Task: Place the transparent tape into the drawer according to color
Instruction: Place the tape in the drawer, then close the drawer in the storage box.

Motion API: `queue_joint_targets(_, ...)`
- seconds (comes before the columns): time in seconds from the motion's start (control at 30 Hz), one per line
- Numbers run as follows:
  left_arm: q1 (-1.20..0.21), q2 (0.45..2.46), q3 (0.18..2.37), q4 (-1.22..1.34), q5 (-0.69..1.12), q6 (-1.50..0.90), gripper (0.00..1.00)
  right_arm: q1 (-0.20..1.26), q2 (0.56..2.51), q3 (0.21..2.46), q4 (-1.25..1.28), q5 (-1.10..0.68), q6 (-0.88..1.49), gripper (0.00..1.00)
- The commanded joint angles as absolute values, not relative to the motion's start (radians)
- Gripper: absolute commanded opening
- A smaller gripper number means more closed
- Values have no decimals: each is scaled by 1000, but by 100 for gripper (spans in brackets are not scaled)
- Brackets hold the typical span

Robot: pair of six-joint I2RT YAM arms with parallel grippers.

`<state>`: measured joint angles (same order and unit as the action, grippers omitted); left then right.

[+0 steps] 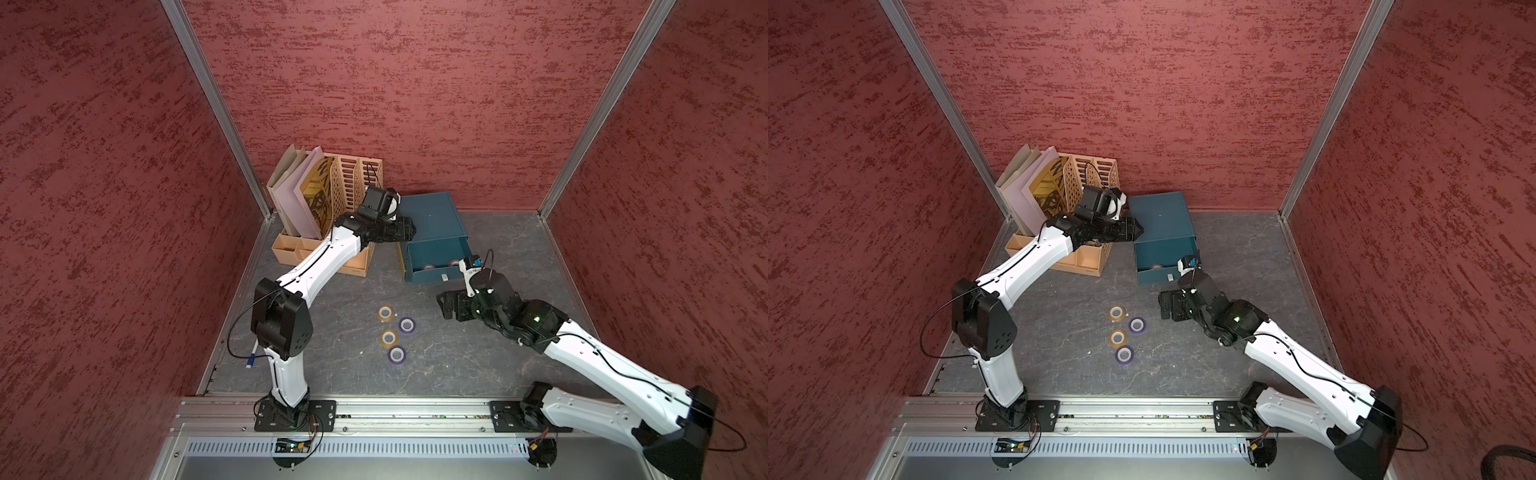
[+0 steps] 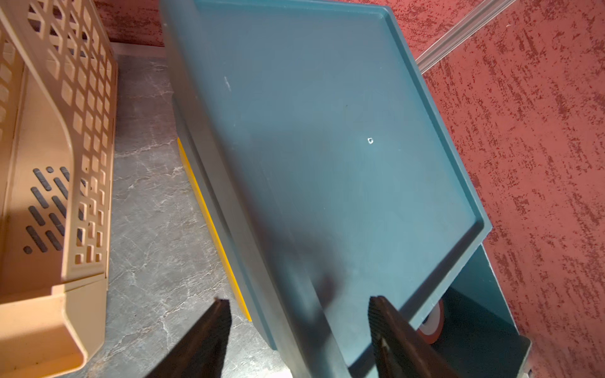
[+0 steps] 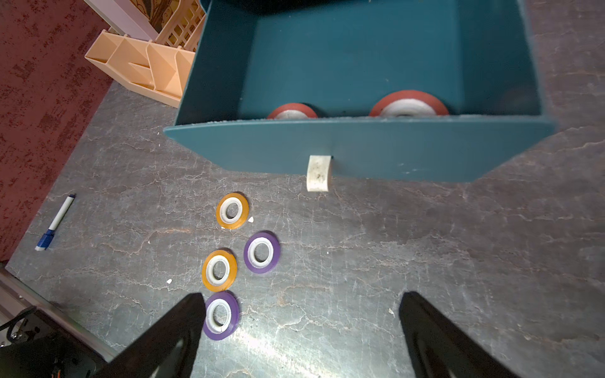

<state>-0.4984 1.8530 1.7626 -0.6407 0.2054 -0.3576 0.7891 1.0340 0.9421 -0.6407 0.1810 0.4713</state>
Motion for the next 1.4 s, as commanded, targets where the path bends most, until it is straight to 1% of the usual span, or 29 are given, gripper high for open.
queue_joint_targets(0.0,-494,1879,1789,-641,201,-361,64,803,1032,960,-594,220,459,98)
queue_joint_targets(0.1,-494,1886,1795,-647,200,-359,57,813,1050,956,-573,229,459,99)
queue_joint_targets(0.3,-494,1896,1797,-664,200,-354,53,829,1078,958,-530,283,443,98)
queue_joint_targets(0.5,-492,1905,1800,-667,200,-353,42,834,1102,948,-474,341,417,98)
queue_joint_targets(0.57,-492,1905,1801,-669,202,-354,40,834,1108,934,-442,356,411,96)
queue_joint_targets(0.6,-493,1905,1801,-669,203,-353,40,834,1110,927,-423,362,407,95)
queue_joint_targets(0.83,-493,1900,1803,-675,206,-350,39,834,1128,874,-309,401,400,71)
queue_joint_targets(0.93,-492,1900,1807,-678,206,-348,38,834,1147,870,-288,416,395,69)
queue_joint_targets(1.37,-493,1892,1809,-687,216,-341,37,834,1204,847,-166,482,360,69)
